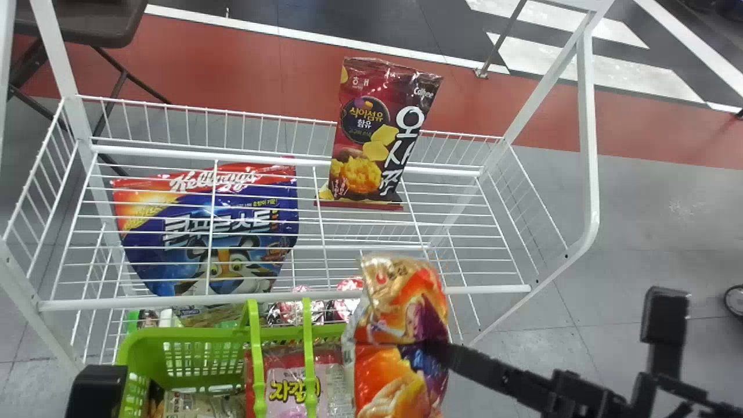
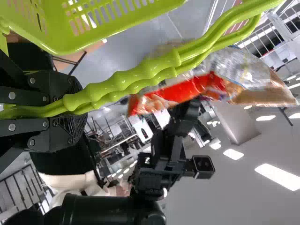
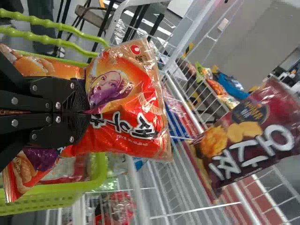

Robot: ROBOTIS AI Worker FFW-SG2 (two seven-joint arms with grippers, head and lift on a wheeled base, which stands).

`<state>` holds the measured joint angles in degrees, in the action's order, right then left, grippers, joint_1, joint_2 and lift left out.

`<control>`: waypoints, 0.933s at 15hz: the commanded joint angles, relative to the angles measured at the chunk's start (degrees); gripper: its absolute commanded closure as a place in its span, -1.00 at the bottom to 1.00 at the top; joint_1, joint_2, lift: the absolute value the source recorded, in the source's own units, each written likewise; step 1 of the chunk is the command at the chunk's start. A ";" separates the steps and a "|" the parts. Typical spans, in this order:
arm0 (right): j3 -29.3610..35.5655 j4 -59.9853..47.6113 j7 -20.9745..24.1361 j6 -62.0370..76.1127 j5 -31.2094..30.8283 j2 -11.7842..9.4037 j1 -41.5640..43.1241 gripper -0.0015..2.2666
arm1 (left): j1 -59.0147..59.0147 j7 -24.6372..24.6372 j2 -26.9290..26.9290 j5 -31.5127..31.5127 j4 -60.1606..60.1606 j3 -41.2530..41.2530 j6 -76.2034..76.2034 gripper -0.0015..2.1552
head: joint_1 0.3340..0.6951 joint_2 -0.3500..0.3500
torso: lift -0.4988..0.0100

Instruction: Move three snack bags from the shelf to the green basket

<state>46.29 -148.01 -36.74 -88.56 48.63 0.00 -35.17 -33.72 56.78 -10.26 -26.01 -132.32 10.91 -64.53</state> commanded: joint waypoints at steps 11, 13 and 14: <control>-20.80 10.29 9.32 -1.52 -13.82 0.05 -3.33 0.96 | -0.29 0.00 0.24 0.26 -0.48 0.16 0.23 0.55 | 1.00 -1.00 | 0.78; -21.33 8.18 11.78 -1.52 -15.93 0.05 -4.03 0.11 | -0.29 0.00 0.24 0.26 -0.48 0.07 0.23 0.55 | 1.00 -1.00 | 0.78; -22.03 7.21 12.93 -1.52 -17.34 0.05 -4.30 -0.87 | -0.29 -0.09 0.24 0.26 -0.48 0.16 0.23 0.55 | 1.00 -1.00 | 0.78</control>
<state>25.01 -139.44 -24.54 -88.55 32.99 0.00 -39.05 -34.01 56.76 -10.02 -25.75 -132.80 11.02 -64.30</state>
